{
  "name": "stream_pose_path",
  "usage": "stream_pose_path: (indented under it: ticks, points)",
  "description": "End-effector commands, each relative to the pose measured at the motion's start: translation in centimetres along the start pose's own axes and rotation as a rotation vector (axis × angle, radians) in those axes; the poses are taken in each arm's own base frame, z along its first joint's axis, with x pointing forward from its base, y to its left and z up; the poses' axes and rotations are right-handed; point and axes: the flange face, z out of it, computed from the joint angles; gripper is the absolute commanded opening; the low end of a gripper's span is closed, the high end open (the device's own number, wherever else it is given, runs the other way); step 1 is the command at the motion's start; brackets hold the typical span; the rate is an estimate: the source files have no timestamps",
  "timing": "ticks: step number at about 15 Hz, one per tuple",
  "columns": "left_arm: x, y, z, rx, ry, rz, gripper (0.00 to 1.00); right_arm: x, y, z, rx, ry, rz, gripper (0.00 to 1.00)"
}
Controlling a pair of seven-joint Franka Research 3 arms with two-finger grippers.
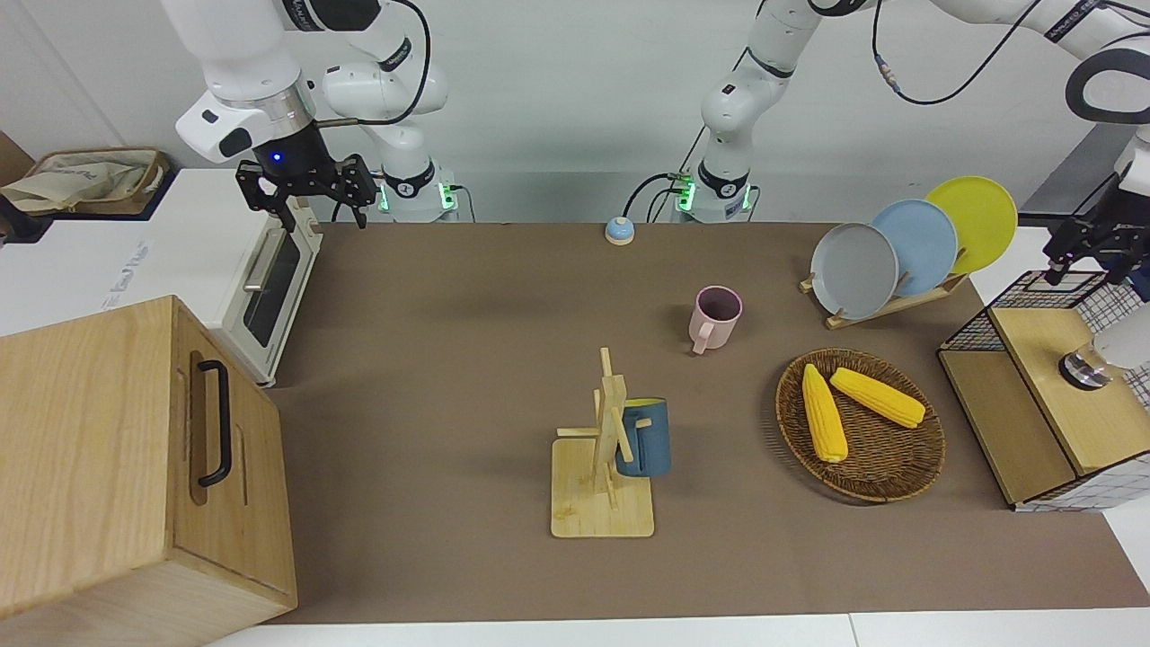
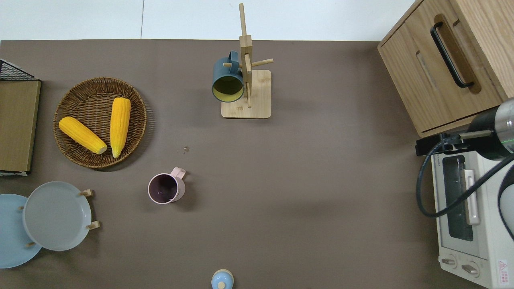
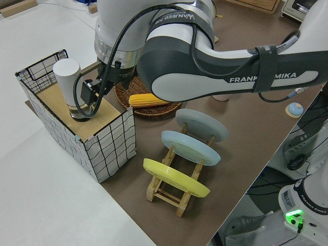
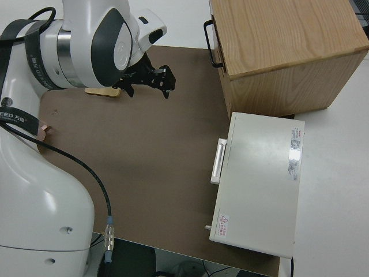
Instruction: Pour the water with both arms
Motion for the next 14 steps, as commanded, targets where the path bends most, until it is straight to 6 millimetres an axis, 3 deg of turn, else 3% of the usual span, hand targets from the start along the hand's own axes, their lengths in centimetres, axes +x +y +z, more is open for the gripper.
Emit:
stream_pose_path:
  ticks: [1,5,12,14]
  points:
    - [0.1,3.2,-1.7,-0.004,-0.068,-0.029,1.00,-0.2,0.0,-0.5,0.015,0.008,-0.016,0.992]
    - [1.8,9.3,-1.9,-0.017,-0.150,0.009,1.00,-0.2,0.0,-0.5,0.016,0.008,-0.016,0.992]
    - [3.9,16.9,-0.9,-0.025,-0.220,0.083,1.00,-0.2,0.0,-0.5,0.015,0.008,-0.016,0.992]
    - [4.7,20.1,-0.7,-0.032,-0.233,0.102,1.00,-0.2,0.0,-0.5,0.015,0.008,-0.016,0.992]
